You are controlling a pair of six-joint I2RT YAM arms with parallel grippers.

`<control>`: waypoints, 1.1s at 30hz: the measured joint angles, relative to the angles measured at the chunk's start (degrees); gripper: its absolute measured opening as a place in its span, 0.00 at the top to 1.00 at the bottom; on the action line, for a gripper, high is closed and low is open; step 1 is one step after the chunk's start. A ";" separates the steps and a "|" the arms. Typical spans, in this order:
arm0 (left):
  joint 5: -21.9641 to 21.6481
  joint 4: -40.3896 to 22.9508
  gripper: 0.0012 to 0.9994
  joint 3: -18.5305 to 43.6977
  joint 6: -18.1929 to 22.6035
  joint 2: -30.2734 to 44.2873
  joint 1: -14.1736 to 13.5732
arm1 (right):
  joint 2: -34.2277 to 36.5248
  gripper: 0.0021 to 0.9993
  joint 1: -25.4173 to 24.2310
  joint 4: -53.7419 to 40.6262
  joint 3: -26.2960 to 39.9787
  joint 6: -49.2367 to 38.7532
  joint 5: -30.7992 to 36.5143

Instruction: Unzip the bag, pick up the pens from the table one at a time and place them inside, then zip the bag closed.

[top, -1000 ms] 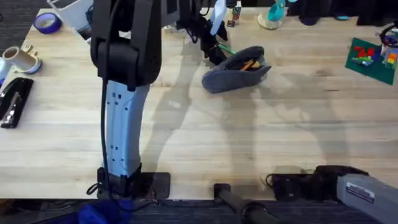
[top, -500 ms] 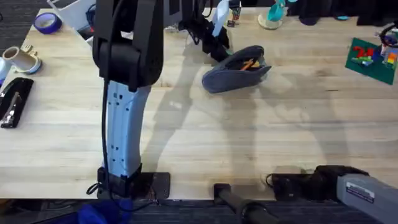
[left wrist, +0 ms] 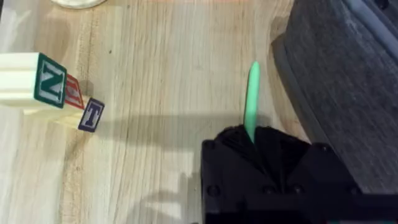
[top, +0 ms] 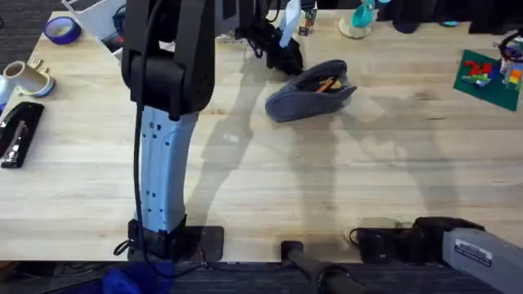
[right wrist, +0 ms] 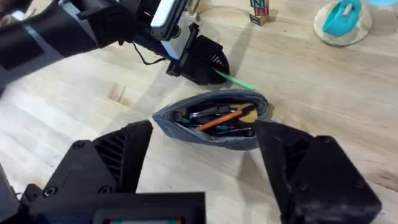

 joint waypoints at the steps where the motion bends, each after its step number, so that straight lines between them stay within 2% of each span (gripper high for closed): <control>1: 0.00 0.03 0.96 0.00 -0.03 0.02 0.00 | 0.00 0.00 0.00 0.00 0.00 -0.02 0.00; 9: -0.45 0.82 0.96 0.30 -0.12 0.00 -0.11 | 0.00 0.00 0.00 0.00 0.00 -0.02 0.00; 23: -7.49 -13.51 0.96 14.26 -0.12 2.14 -0.15 | 0.00 0.00 0.00 0.00 0.00 -0.02 0.00; 33: -9.79 -18.15 0.96 14.91 -0.12 -0.11 1.13 | 0.00 0.00 0.00 -0.02 0.00 -0.20 0.00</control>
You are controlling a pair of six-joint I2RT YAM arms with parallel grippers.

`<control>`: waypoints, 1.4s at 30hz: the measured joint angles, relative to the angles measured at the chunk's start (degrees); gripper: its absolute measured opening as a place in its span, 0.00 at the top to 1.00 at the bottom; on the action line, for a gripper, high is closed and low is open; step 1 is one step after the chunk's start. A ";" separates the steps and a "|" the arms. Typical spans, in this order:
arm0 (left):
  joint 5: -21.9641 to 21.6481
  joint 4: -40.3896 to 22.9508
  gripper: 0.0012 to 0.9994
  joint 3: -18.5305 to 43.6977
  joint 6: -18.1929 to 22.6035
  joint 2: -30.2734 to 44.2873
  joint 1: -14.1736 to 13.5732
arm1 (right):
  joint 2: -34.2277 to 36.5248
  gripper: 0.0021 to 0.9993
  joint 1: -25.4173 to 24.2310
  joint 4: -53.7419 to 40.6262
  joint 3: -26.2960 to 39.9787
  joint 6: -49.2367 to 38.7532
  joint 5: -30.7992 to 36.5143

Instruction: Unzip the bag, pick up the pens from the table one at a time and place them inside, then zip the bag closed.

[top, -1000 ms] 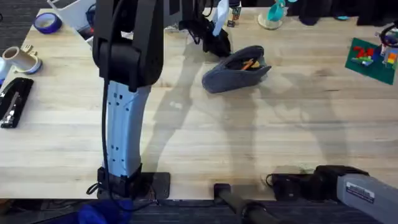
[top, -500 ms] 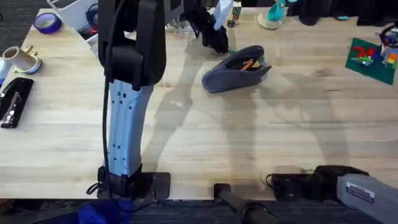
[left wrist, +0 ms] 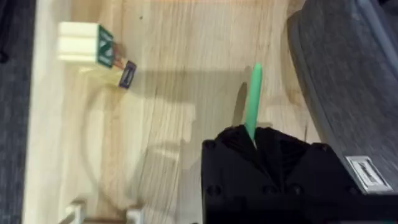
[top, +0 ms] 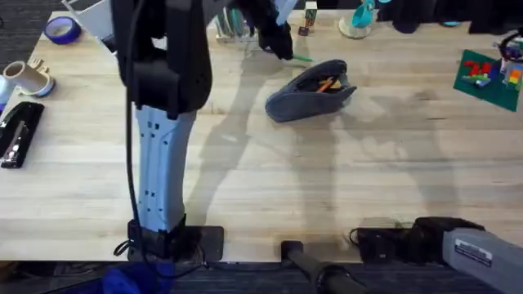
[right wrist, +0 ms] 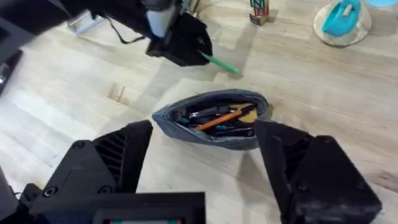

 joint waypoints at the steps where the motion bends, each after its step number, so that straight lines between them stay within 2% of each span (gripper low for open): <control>1: -0.11 -0.49 0.96 0.00 -0.02 -0.80 0.28 | 0.00 0.00 0.00 0.00 0.00 0.00 0.00; 7: -0.31 -1.41 0.96 -0.02 0.00 -6.99 1.67 | 0.00 0.00 0.00 0.00 0.00 0.00 0.00; 14: -1.21 -3.30 0.96 -0.38 -0.46 -13.60 1.82 | 0.00 0.00 0.00 0.02 0.00 0.00 0.00; 22: -4.78 -3.28 0.96 -9.53 -1.89 -21.81 1.82 | 0.00 0.00 0.00 0.02 0.00 0.00 0.00; 28: -7.36 -2.97 0.96 -13.94 -5.72 -25.95 1.82 | 0.00 0.00 0.00 0.02 0.00 0.00 0.00; 42: -10.05 -3.64 0.96 -14.01 -20.49 -29.86 1.82 | 0.00 0.00 0.00 -1.51 0.00 0.00 0.00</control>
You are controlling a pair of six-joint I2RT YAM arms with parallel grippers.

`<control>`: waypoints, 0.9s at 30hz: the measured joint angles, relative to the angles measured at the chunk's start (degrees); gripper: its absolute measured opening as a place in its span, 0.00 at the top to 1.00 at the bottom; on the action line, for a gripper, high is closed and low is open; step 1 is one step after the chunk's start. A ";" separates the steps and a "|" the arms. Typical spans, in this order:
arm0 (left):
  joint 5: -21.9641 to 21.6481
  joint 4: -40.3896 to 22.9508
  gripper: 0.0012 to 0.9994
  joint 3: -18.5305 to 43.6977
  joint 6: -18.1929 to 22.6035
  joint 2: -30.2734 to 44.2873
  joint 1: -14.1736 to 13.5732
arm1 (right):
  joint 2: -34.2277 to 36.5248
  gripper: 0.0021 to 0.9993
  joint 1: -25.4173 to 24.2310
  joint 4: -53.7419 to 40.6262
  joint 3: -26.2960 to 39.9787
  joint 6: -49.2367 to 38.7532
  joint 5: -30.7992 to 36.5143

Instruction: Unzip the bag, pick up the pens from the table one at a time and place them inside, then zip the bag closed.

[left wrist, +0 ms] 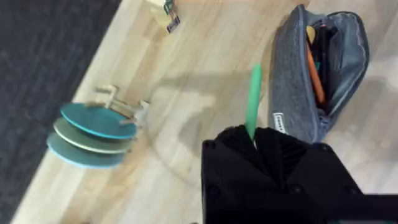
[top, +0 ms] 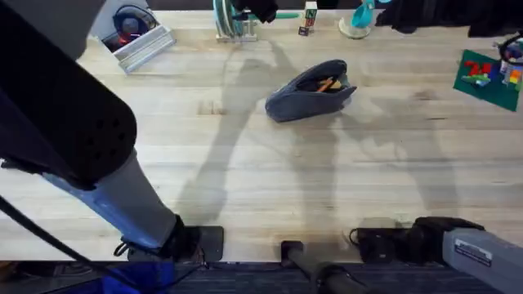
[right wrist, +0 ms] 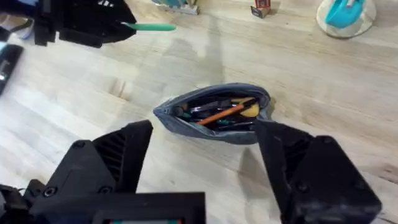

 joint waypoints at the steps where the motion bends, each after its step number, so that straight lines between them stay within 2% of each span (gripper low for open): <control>1: -0.01 -0.36 0.96 0.00 -0.66 -0.04 -0.04 | 0.00 0.00 0.00 -0.05 0.00 0.00 0.00; 9: -2.38 -1.00 0.96 -0.02 -4.59 -2.92 -1.49 | 0.00 0.00 0.00 -1.78 0.00 -0.02 0.00; 16: -6.35 -1.02 0.96 -0.02 -8.67 -7.77 -6.25 | 0.00 0.00 0.00 -4.24 0.00 -0.81 0.00; 20: -7.91 -1.41 0.96 -0.02 -12.91 -8.06 -9.02 | 0.00 0.00 0.00 -6.36 0.00 -2.53 0.00; 27: -9.22 -4.17 0.96 -0.02 -20.86 -8.00 -12.32 | 0.00 0.00 0.00 -10.10 0.00 -7.30 0.01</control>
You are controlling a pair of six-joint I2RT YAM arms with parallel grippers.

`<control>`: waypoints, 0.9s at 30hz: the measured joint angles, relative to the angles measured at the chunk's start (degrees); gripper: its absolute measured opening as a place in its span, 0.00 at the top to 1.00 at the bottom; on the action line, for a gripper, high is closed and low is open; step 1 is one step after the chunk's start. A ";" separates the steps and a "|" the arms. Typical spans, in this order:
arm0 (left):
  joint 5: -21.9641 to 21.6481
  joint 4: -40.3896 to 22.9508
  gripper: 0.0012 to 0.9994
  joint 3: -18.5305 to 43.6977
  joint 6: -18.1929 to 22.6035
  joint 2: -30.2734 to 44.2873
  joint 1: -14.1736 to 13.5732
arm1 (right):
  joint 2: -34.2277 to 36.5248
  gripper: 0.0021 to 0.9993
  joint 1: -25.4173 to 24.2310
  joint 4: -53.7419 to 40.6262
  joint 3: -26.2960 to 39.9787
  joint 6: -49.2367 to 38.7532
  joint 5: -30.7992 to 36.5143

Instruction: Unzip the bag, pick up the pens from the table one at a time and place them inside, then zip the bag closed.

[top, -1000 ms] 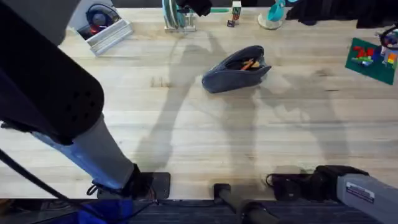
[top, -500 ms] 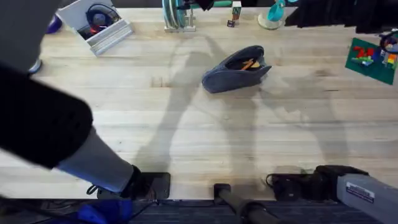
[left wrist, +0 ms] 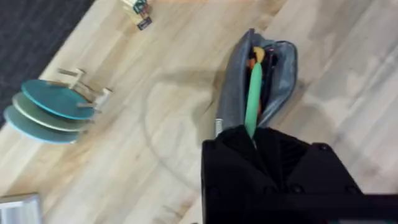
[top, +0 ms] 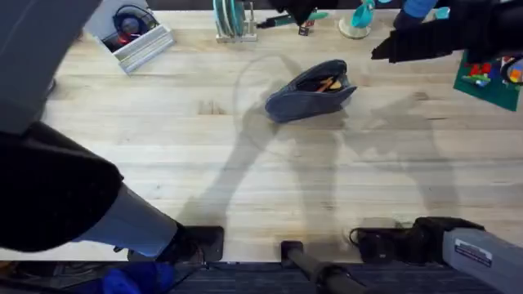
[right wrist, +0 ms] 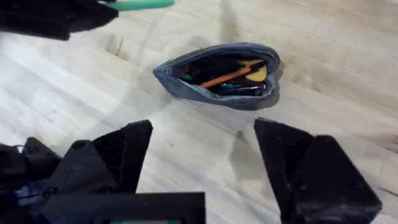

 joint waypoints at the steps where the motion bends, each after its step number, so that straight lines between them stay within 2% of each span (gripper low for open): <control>1: -0.01 -0.04 0.96 0.00 -0.80 0.00 -0.46 | 0.00 0.00 0.00 0.02 0.00 -0.52 -0.01; 5: -0.16 -0.04 0.96 0.00 -2.89 0.00 -3.18 | 0.00 0.00 0.00 -0.02 0.00 -1.83 0.00; 12: -0.16 -0.02 0.96 0.00 -3.72 0.00 -7.42 | 0.00 0.00 0.00 -1.25 0.00 -4.80 0.01; 22: 0.31 0.09 0.96 0.00 -4.12 -0.01 -7.94 | 0.00 0.00 0.00 -1.27 0.00 -5.84 0.01; 27: 1.31 2.37 0.96 0.00 -4.14 0.07 -7.94 | 0.00 0.00 0.00 -1.27 0.00 -5.84 0.01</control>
